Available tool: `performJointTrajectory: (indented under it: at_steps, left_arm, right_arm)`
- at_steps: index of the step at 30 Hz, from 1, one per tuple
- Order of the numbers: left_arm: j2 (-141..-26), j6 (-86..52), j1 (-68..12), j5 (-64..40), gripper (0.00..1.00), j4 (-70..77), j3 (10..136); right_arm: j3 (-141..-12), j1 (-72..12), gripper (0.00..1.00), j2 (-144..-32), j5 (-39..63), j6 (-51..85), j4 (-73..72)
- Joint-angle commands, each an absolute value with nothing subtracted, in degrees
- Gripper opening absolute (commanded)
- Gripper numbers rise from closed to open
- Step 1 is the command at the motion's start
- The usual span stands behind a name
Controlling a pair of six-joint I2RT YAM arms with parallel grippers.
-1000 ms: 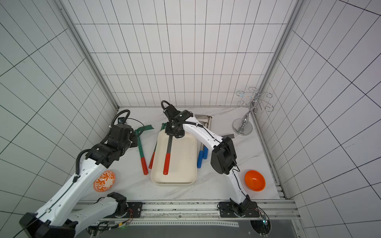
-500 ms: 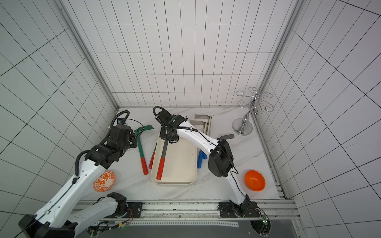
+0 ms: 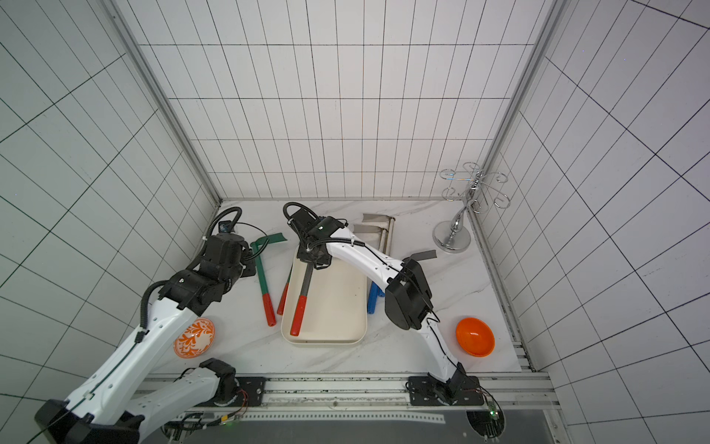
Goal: Put the small hoe into the storage box
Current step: Place the hoe in the storage box.
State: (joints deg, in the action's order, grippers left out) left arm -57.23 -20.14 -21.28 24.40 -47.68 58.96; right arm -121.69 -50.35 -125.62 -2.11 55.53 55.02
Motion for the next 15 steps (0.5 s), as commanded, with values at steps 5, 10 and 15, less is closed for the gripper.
performJointTrajectory:
  at_steps: [5, 10, 15]
  left_arm:
    - [-56.4, -21.2, -21.1, 24.9, 0.49, -47.5, 58.3]
    - [-56.3, -21.2, -21.0, 24.9, 0.49, -47.6, 58.3]
    - [-56.2, -21.2, -21.0, 25.0, 0.49, -47.6, 58.1]
  right_arm:
    - [-123.8, -50.9, 0.00, -127.5, -3.6, 56.3, 53.8]
    - [-124.1, -50.5, 0.00, -130.0, -3.5, 55.3, 53.7]
    - [-124.7, -49.5, 0.00, -132.2, -2.9, 54.5, 53.4]
